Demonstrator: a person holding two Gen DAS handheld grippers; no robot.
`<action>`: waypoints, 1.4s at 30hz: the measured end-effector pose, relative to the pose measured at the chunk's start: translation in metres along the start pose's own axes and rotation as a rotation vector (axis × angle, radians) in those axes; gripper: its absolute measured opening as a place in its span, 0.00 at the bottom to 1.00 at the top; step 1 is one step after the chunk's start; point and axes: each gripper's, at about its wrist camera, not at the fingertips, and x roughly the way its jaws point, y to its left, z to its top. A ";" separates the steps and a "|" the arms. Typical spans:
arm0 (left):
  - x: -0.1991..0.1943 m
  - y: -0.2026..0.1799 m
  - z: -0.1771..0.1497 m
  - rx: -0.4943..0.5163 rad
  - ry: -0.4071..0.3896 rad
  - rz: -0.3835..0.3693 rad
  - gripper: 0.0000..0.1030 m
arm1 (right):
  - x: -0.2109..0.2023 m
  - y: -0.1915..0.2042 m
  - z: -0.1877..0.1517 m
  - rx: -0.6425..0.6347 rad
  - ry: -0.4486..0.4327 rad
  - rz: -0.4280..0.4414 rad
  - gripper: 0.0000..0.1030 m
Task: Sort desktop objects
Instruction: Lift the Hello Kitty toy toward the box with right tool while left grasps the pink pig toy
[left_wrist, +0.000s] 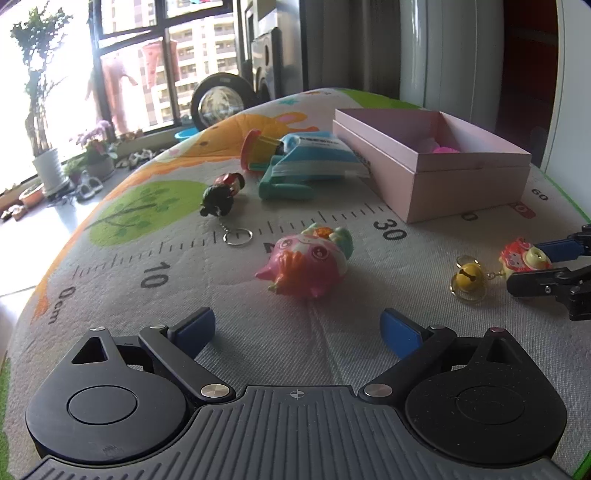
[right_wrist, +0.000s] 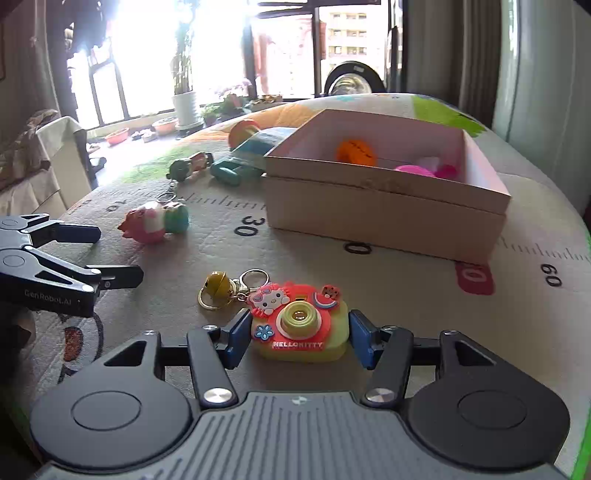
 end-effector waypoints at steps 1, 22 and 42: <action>0.002 -0.002 0.003 0.003 -0.001 0.004 0.96 | -0.001 -0.002 -0.002 0.012 -0.015 -0.004 0.55; -0.005 0.018 0.019 -0.032 0.066 0.076 0.98 | -0.001 -0.010 -0.003 0.093 -0.051 -0.003 0.84; -0.007 -0.032 0.032 0.028 -0.009 -0.307 0.99 | -0.002 -0.013 -0.004 0.123 -0.052 -0.006 0.86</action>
